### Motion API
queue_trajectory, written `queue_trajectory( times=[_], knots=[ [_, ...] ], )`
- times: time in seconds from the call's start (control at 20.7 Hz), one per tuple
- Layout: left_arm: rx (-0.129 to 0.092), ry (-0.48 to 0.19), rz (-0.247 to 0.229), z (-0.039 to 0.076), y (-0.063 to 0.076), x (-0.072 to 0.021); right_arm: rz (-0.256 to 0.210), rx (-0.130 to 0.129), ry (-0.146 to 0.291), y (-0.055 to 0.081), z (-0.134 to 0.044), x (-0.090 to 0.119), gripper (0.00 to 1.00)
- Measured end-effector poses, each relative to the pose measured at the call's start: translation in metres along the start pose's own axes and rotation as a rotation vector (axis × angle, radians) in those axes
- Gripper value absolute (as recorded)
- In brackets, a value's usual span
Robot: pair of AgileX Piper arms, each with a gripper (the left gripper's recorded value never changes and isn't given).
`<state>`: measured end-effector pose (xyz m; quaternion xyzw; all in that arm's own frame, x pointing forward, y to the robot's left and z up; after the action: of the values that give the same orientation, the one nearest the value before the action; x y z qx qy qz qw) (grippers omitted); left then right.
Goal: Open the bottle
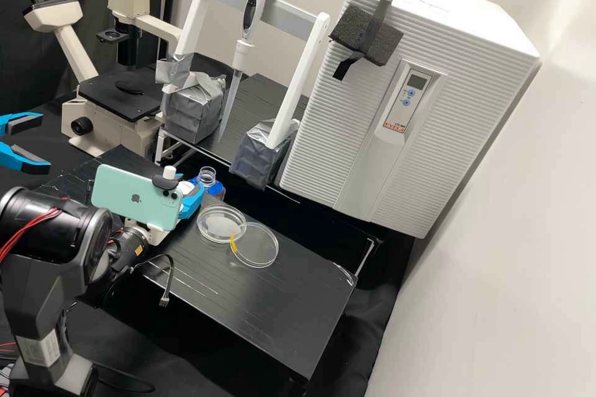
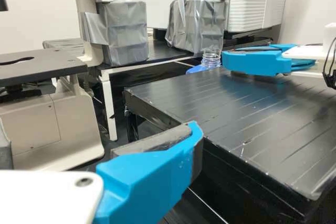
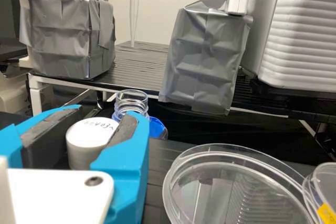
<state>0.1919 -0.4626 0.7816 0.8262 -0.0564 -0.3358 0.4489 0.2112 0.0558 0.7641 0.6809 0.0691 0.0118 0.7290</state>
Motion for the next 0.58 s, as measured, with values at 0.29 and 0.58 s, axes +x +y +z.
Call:
queue_trajectory(
  times=[0.29,0.58],
  knots=[
    [0.001,0.001,0.002,0.0004,0.0002,-0.0004,0.005,-0.003,-0.012,-0.0005,0.0002,-0.0002,1.0],
    [-0.016,0.046,0.043,0.0009,0.0031,-0.0045,0.004,-0.023,-0.013,-0.0015,-0.0006,-0.0005,1.0]
  ],
)
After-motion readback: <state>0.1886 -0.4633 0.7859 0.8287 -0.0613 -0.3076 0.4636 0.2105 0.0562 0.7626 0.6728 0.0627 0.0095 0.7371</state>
